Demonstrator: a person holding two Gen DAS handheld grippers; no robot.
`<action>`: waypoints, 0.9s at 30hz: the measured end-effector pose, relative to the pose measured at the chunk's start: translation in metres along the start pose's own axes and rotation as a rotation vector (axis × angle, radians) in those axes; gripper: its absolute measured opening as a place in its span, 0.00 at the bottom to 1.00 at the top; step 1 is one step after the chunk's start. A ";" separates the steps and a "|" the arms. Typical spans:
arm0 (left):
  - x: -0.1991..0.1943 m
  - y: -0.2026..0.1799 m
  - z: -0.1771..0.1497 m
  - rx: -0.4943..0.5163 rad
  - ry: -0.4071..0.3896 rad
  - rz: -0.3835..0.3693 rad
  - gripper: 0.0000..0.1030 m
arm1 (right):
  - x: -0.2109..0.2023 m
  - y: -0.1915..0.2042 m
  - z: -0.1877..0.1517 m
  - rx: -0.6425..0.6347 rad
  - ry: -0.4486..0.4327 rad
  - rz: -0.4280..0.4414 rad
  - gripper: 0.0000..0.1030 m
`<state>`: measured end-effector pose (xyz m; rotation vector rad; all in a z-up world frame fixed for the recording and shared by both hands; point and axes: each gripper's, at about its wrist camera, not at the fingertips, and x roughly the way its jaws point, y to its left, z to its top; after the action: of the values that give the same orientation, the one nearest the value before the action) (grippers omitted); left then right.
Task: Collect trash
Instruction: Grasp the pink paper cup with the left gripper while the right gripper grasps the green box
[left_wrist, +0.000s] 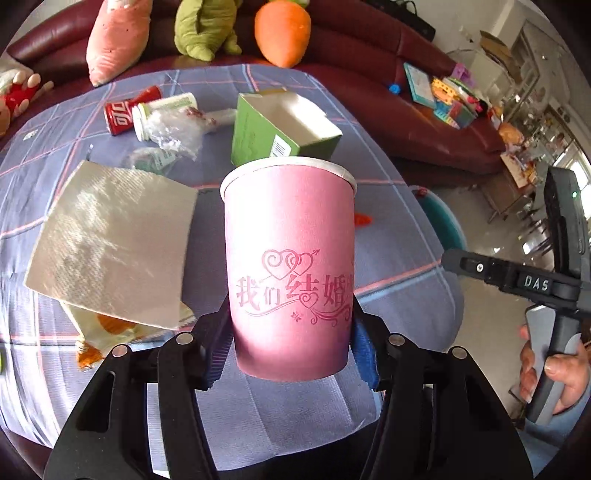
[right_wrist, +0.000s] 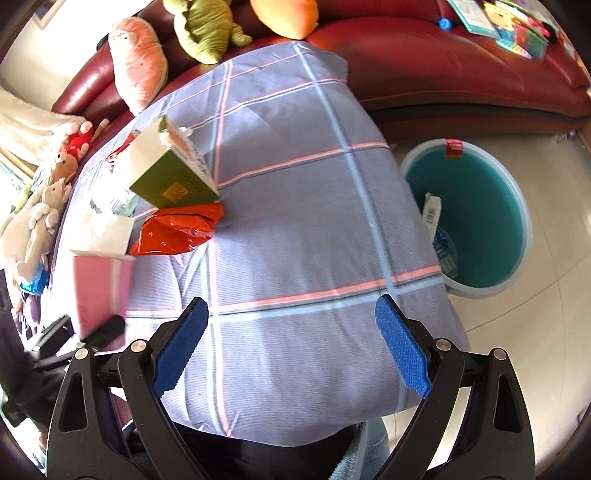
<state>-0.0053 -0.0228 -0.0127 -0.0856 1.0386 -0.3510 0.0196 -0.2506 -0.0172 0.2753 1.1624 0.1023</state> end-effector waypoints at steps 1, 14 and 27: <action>-0.004 0.003 0.005 -0.011 -0.021 0.010 0.55 | 0.000 0.004 0.001 -0.010 -0.002 0.001 0.85; -0.015 0.071 0.064 -0.158 -0.133 0.045 0.55 | 0.030 0.078 0.049 -0.174 -0.007 -0.001 0.85; -0.003 0.108 0.096 -0.195 -0.146 0.039 0.56 | 0.093 0.145 0.098 -0.316 -0.021 -0.030 0.85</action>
<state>0.1022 0.0708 0.0134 -0.2622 0.9260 -0.2040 0.1554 -0.1068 -0.0250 -0.0202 1.1111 0.2537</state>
